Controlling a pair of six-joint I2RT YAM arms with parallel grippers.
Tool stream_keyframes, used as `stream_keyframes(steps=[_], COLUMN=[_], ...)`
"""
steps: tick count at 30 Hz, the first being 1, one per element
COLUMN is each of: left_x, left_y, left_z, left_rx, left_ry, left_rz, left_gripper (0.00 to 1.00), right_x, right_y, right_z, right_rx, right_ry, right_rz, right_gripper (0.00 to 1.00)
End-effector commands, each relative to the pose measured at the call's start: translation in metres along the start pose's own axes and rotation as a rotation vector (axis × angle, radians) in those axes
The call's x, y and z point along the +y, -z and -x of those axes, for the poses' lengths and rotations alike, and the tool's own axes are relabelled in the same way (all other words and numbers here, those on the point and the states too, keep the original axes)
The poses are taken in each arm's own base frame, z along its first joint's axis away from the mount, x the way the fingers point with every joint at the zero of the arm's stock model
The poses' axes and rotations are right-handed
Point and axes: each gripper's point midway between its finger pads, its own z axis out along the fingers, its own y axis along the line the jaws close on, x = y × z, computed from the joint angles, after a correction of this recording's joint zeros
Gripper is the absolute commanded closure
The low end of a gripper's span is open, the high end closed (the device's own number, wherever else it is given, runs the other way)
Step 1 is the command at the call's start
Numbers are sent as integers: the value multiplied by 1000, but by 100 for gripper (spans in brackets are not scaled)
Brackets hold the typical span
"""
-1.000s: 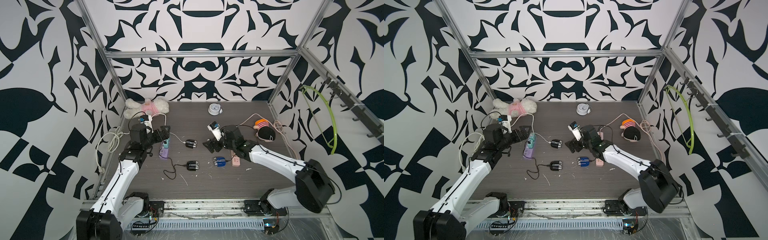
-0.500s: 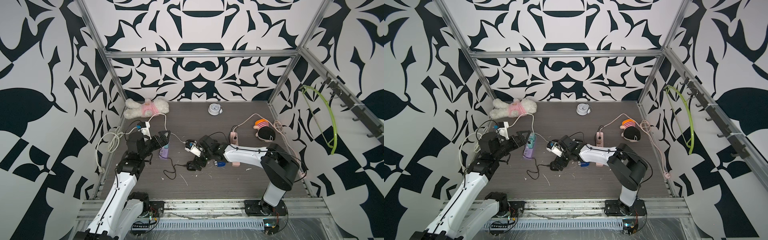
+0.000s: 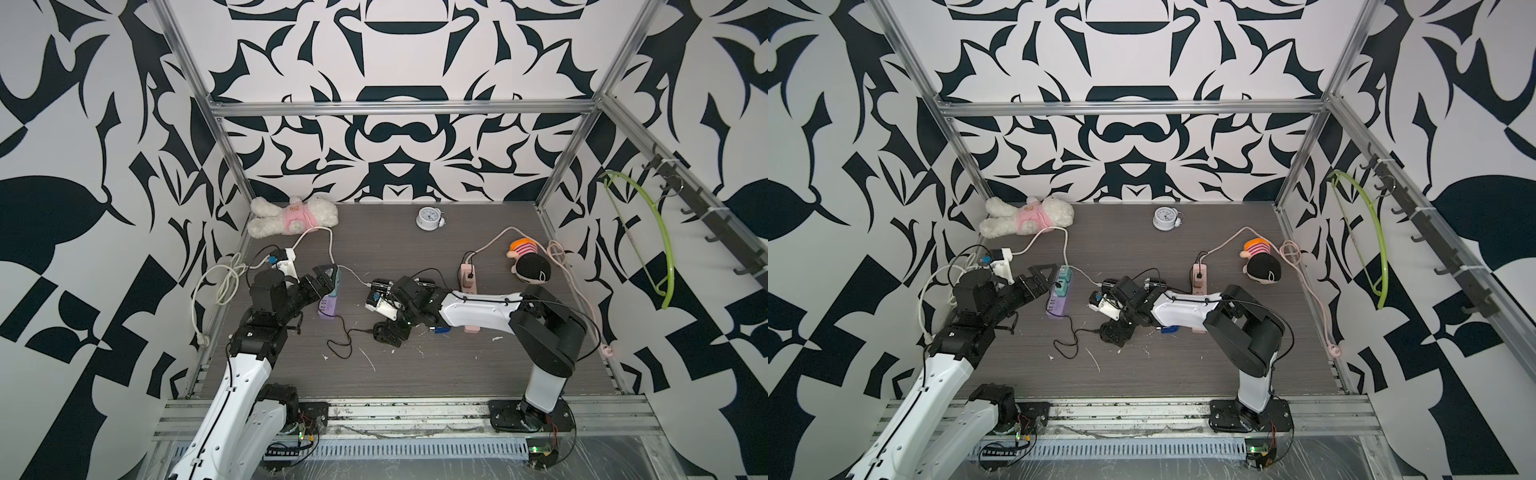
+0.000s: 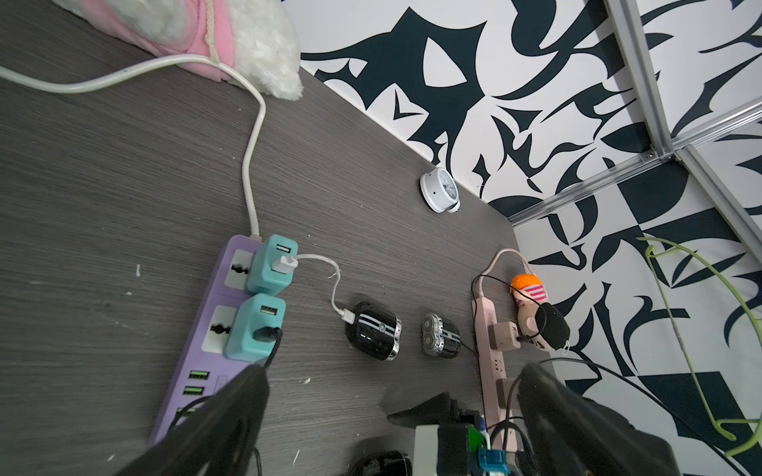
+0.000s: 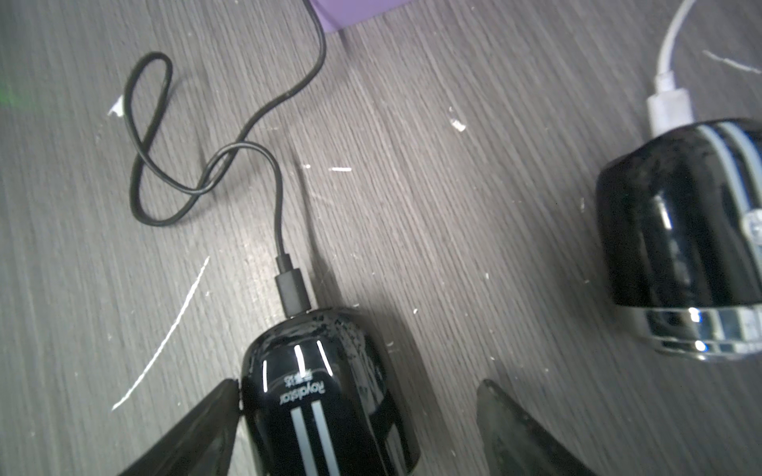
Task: Unplug the electric shaver
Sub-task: Pick up the electric shaver from the center of the board.
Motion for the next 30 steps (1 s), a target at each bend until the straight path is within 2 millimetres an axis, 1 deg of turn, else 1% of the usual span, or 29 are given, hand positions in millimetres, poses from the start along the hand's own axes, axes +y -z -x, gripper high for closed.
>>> stream_keyframes(steps=[1,10,13,15,20,27,30], left_x=[9,17,18,18,16,13,9], left_y=[-2,-3,-2,-2,-1,-3,-7], left_z=[-8,-10,-11,-11,-11,-14,-21], left_rx=[24,31,33,32,33,52,88], left_ry=[19,39,40,40,41,62,72], left_rz=[35,75,77,77,73,50,14], left_gripper=[1,1,1,1,1,1,0], right_x=[-3,1,2,4,-1,5,6], right_y=[1,-8,-11,-12,-9,0,7], right_z=[8,0,-2,-3,-8,-4,-1], right_rx=[-7,30,47,48,60,33,11], right_ry=[24,19,15,14,14,-11,-19], right_rz=[-26,5,14,25,-10,5,-1], right_gripper=[13,15,17,20,32,59,66])
